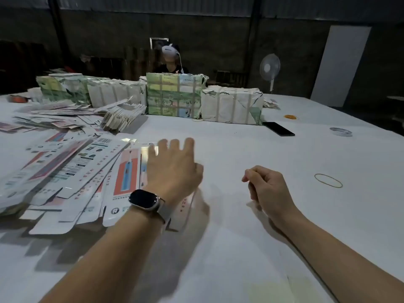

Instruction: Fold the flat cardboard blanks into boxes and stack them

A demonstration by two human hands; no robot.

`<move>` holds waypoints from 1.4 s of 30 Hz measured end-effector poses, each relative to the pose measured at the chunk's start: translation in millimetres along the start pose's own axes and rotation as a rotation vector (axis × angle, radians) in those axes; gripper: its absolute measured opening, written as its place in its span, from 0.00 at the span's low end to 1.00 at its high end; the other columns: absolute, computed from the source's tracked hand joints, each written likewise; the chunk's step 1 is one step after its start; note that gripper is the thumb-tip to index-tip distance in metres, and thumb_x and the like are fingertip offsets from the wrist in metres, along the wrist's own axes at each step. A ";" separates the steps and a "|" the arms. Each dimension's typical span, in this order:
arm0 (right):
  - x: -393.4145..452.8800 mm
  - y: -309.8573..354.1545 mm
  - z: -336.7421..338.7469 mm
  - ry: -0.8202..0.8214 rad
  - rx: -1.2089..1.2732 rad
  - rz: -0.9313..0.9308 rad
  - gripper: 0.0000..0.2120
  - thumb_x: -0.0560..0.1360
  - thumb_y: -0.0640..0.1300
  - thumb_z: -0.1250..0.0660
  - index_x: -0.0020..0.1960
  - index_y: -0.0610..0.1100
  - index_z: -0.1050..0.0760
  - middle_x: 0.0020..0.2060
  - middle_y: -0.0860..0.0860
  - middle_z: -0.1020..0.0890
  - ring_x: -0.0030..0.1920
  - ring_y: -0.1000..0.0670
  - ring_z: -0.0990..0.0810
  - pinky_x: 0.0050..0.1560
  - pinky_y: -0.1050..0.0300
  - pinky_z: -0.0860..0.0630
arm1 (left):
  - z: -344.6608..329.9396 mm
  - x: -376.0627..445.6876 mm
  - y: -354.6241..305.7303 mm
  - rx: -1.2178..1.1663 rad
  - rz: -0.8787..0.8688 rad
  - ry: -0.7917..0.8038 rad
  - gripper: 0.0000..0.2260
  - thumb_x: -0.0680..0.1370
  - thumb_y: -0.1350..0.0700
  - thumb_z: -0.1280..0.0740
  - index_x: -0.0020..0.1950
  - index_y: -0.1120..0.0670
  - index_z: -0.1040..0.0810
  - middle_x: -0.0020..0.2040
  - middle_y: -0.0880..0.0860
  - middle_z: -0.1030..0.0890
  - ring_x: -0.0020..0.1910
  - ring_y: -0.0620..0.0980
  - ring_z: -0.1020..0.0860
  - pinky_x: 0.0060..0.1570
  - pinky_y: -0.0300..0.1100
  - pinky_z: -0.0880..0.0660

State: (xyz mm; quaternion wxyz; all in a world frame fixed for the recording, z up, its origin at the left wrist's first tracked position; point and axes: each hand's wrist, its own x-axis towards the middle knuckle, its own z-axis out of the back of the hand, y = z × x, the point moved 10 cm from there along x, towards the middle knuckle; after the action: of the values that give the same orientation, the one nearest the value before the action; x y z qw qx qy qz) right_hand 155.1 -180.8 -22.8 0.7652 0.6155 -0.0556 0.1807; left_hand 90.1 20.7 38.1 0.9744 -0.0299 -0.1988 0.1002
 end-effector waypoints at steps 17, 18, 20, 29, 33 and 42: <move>-2.3 1.3 -4.4 0.035 0.027 0.008 0.13 0.75 0.48 0.36 0.33 0.48 0.23 0.21 0.52 0.32 0.23 0.53 0.36 0.24 0.62 0.37 | -21.6 -8.5 -6.6 -0.150 -0.064 0.155 0.26 0.74 0.70 0.41 0.68 0.49 0.33 0.65 0.50 0.28 0.64 0.56 0.28 0.67 0.60 0.34; -2.4 1.5 -4.4 0.037 0.021 0.008 0.13 0.75 0.49 0.36 0.33 0.48 0.23 0.21 0.52 0.32 0.23 0.52 0.35 0.25 0.62 0.37 | -11.9 -10.3 -9.0 -0.140 -0.057 0.118 0.26 0.73 0.71 0.42 0.66 0.49 0.32 0.64 0.50 0.29 0.63 0.56 0.28 0.66 0.65 0.36; -2.7 1.6 -4.5 0.040 0.011 0.010 0.13 0.76 0.48 0.36 0.33 0.47 0.23 0.22 0.51 0.31 0.24 0.52 0.35 0.26 0.62 0.37 | 9.1 -14.0 -16.2 -0.131 -0.077 0.024 0.25 0.71 0.73 0.43 0.62 0.50 0.32 0.63 0.50 0.29 0.59 0.57 0.27 0.63 0.69 0.34; -8.6 21.9 -4.9 0.015 0.081 0.148 0.08 0.75 0.57 0.37 0.49 0.56 0.23 0.32 0.55 0.23 0.33 0.55 0.25 0.32 0.62 0.29 | 98.0 -48.2 -60.3 -0.770 -0.509 -0.511 0.33 0.71 0.79 0.46 0.65 0.46 0.32 0.79 0.49 0.39 0.78 0.45 0.41 0.69 0.33 0.33; -9.5 35.2 -12.3 0.040 0.214 0.173 0.15 0.76 0.59 0.40 0.61 0.61 0.28 0.38 0.56 0.21 0.37 0.55 0.21 0.33 0.60 0.26 | 73.8 -44.0 -60.4 -1.375 -0.392 -0.288 0.32 0.74 0.78 0.45 0.65 0.43 0.36 0.75 0.48 0.34 0.73 0.43 0.29 0.63 0.39 0.24; -15.2 35.7 -26.8 0.118 0.352 0.094 0.20 0.74 0.52 0.32 0.65 0.51 0.27 0.46 0.48 0.24 0.42 0.55 0.20 0.41 0.62 0.23 | 59.1 -46.9 -53.3 -1.528 -0.284 -0.375 0.26 0.74 0.71 0.41 0.67 0.48 0.32 0.68 0.49 0.24 0.66 0.46 0.22 0.57 0.42 0.20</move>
State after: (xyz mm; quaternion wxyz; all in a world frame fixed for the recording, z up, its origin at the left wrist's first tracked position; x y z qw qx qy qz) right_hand 125.0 -151.8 -0.9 0.6384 0.7247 -0.0068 0.2591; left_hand 34.4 -40.0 79.8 0.6382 -0.6464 -0.3748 -0.1856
